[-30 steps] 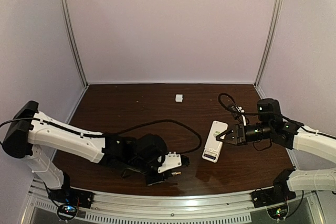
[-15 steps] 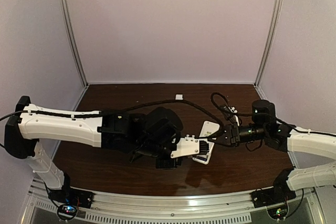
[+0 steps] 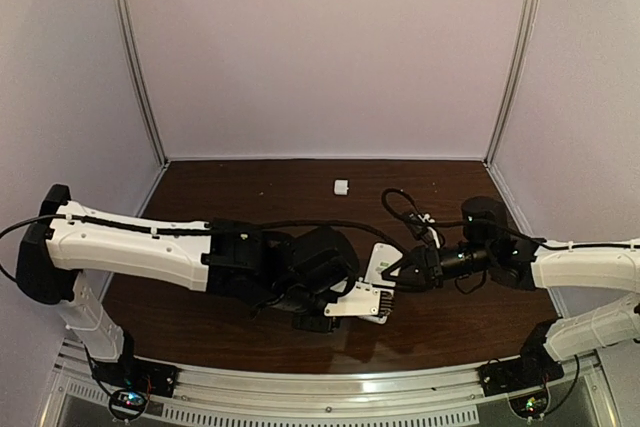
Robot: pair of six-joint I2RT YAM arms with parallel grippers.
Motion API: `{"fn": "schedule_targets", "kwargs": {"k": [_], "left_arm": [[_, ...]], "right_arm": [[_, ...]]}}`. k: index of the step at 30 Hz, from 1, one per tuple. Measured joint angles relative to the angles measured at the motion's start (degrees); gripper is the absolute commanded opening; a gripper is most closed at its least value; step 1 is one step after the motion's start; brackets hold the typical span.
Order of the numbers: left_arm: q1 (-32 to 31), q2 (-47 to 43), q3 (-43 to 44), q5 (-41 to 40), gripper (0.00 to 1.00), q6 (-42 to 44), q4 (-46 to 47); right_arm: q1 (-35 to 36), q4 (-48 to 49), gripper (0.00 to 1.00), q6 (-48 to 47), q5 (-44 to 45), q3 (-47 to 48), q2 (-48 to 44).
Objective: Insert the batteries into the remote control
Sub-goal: Place the battery in the battery compartment.
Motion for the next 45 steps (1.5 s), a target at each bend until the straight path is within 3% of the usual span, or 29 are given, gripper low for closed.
{"fn": "schedule_targets", "kwargs": {"k": [29,36,45], "left_arm": [[-1.8,4.3,1.8,-4.2,0.01,1.5,-1.4],[-1.9,4.8,2.0,-4.5,0.2,1.4,-1.4],[-1.9,5.0,2.0,-4.8,0.33,1.2,-1.4]], "right_arm": [[4.0,9.7,0.0,7.5,2.5,-0.1,8.2],[4.2,10.1,0.0,7.7,2.8,-0.5,8.4],[4.3,12.1,0.0,8.9,2.8,-1.2,8.4]]}}
